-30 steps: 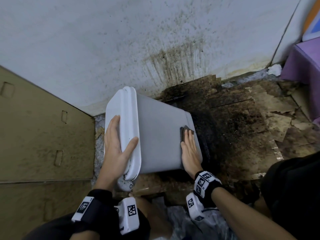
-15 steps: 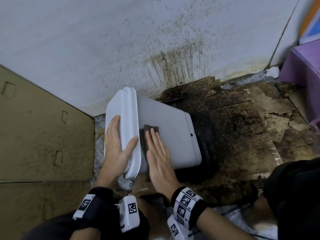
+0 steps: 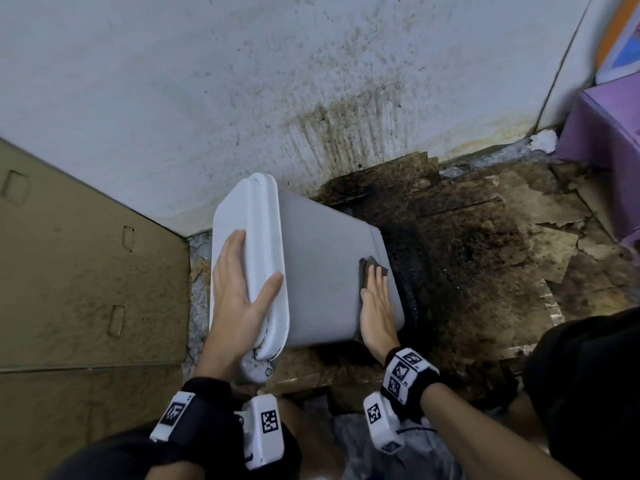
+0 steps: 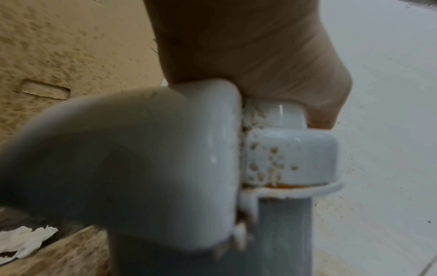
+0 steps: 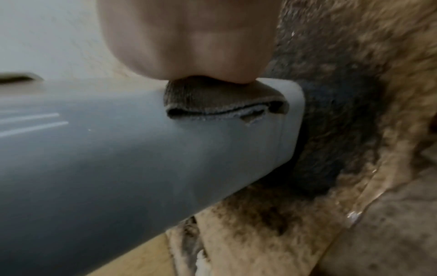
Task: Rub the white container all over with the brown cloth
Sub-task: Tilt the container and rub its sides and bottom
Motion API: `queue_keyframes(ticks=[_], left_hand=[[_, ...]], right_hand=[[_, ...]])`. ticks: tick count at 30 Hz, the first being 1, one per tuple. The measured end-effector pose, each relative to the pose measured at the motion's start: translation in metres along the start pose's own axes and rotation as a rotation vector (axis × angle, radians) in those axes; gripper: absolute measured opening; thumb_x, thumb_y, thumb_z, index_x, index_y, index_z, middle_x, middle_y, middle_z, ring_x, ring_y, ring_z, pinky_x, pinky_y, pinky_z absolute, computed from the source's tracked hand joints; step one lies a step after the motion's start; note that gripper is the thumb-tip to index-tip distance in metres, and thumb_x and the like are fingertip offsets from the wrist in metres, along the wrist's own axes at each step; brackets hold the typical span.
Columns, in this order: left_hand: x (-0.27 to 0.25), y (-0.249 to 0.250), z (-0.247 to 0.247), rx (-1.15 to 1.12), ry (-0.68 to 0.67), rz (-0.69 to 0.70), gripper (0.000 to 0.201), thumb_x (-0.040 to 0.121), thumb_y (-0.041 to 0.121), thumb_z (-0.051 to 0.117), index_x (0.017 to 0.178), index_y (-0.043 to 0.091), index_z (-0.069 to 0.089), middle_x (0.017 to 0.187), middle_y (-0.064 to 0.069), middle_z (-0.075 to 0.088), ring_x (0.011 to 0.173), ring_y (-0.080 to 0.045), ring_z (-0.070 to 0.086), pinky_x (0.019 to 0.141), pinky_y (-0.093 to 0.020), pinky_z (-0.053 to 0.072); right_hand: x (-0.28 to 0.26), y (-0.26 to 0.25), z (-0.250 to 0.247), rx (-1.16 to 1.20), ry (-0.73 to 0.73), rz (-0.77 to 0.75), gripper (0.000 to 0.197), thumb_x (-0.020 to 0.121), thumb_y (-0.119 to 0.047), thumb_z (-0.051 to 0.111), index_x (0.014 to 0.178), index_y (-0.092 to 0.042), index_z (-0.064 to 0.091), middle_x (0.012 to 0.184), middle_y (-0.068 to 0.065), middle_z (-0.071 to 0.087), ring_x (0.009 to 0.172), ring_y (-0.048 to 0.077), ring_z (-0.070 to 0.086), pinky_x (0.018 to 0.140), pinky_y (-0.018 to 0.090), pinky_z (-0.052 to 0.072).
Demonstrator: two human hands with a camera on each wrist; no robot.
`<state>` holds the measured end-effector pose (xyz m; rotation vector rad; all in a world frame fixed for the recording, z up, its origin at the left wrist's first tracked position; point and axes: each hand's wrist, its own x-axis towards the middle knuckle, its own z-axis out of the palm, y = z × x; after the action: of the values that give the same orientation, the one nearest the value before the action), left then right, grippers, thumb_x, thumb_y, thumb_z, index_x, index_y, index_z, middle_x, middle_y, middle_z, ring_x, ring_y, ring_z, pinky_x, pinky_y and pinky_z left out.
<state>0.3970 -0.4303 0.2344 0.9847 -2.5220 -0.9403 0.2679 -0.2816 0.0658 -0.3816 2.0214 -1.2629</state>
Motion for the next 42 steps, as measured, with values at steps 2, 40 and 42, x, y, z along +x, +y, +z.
queue_keyframes(ticks=[2,40,42], left_hand=[[0.0,-0.001,0.0,0.001,-0.001,-0.001,0.089,0.093,0.067,0.049,0.166,0.029,0.015,0.17,0.017,0.016,0.157,-0.002,0.009,0.131,-0.046,0.015],[-0.002,-0.008,-0.004,-0.014,-0.007,-0.017,0.082,0.097,0.053,0.055,0.166,0.032,0.016,0.171,0.02,0.014,0.157,-0.001,0.008,0.13,-0.049,0.017],[-0.002,-0.009,-0.004,-0.016,-0.001,-0.013,0.081,0.097,0.051,0.055,0.166,0.031,0.017,0.171,0.018,0.016,0.157,-0.002,0.009,0.13,-0.049,0.017]], right_hand=[[-0.004,-0.017,0.003,0.012,0.02,0.041,0.06,0.109,-0.016,0.021,0.163,-0.023,-0.002,0.172,-0.002,-0.008,0.157,0.009,-0.011,0.128,0.035,-0.004],[-0.026,-0.012,0.012,-0.004,-0.05,-0.185,0.059,0.105,-0.039,0.015,0.16,-0.035,-0.006,0.17,-0.012,-0.015,0.153,-0.004,-0.019,0.128,0.035,-0.007],[-0.04,-0.042,0.019,-0.047,-0.07,-0.256,0.058,0.108,-0.035,0.017,0.162,-0.035,-0.006,0.17,-0.015,-0.014,0.152,-0.006,-0.019,0.127,0.03,-0.009]])
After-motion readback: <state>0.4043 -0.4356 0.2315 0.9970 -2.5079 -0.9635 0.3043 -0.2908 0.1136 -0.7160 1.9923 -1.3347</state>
